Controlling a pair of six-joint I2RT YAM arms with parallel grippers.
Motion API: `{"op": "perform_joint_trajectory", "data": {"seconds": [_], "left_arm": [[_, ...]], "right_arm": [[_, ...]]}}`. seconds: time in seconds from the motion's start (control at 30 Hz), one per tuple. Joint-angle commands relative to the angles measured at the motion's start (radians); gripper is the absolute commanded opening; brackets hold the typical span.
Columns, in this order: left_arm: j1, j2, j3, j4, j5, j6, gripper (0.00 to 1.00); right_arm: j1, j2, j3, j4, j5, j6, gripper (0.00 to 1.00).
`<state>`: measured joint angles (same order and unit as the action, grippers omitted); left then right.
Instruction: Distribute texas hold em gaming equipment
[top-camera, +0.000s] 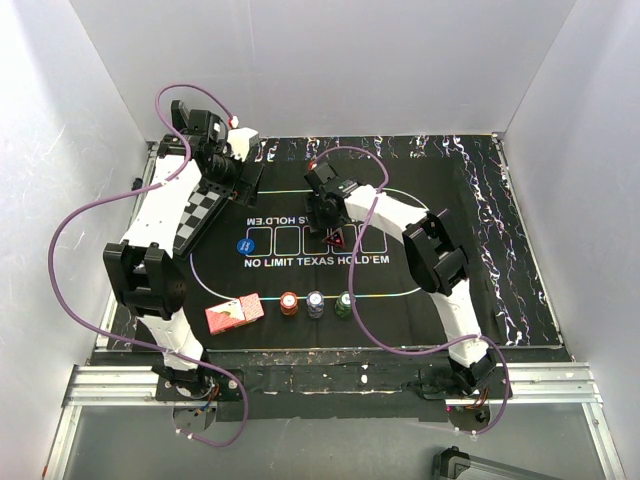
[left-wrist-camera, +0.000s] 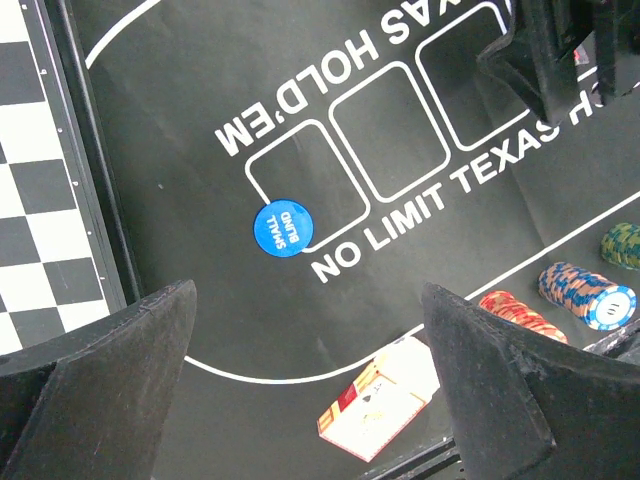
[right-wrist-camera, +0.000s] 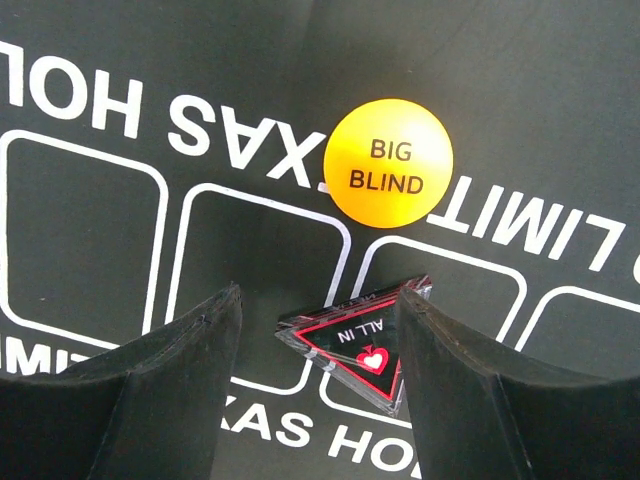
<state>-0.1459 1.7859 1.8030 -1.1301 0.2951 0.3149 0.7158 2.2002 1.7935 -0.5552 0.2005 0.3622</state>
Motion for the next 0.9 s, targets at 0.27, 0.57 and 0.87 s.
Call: {"op": "perform_joint_trajectory", "data": {"seconds": [0.27,0.57,0.87], "left_arm": [[0.0,-0.068,0.087,-0.031,-0.008,-0.033,0.95],[0.0,-0.076,0.076,-0.03,0.009,-0.034,0.95],[0.0,-0.08,0.056,-0.027,0.001,-0.023,0.95]], "right_arm": [[-0.001,0.056,0.066,-0.018,0.054,0.0,0.63],[-0.038,0.085,0.081,-0.035,0.051,0.027,0.57],[-0.059,0.141,0.167,-0.071,0.066,0.043,0.53]]}}
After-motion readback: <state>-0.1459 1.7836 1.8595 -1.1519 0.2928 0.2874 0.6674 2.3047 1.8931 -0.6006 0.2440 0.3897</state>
